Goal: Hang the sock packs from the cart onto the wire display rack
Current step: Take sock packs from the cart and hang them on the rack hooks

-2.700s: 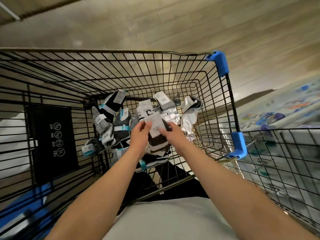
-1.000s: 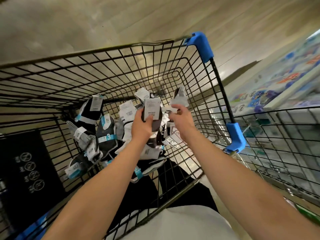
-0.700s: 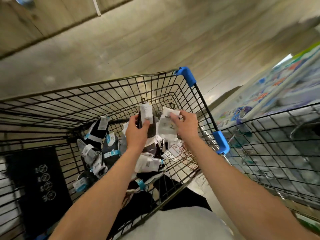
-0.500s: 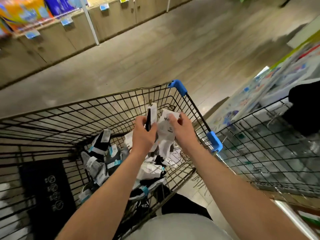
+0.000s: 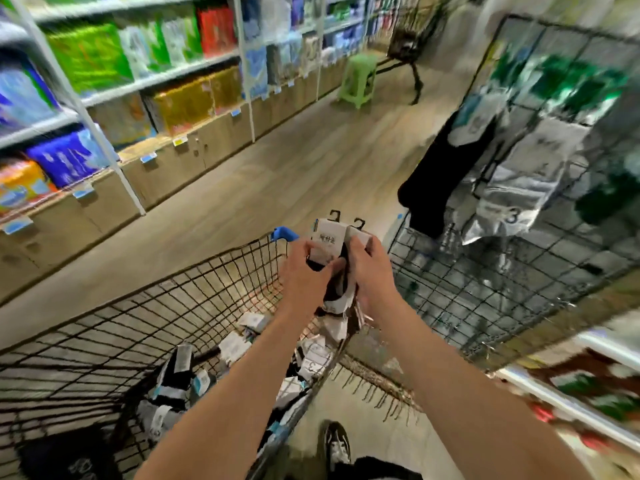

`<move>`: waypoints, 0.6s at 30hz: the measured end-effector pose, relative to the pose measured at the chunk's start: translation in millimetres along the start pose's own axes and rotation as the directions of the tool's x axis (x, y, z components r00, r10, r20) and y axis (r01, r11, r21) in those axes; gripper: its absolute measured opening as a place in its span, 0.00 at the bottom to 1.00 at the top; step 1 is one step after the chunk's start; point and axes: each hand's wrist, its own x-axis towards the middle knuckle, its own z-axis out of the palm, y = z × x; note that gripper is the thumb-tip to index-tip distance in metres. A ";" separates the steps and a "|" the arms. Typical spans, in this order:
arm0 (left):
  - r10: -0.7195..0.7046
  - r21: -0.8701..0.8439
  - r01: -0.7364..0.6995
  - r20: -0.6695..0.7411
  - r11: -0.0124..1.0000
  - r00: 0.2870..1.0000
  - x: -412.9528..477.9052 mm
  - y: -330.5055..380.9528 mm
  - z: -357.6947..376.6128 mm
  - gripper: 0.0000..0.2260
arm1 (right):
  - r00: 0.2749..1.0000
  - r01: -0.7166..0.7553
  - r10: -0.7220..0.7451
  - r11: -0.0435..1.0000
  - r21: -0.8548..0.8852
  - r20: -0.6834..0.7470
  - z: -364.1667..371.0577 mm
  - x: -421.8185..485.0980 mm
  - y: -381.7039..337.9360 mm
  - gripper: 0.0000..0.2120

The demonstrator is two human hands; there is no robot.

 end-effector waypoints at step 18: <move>0.371 -0.141 -0.345 0.264 0.928 0.890 -57.9 154.6 194.3 0.23 | 0.795 0.372 -0.360 0.925 -0.077 -0.488 -263.1 -30.4 -99.2 0.16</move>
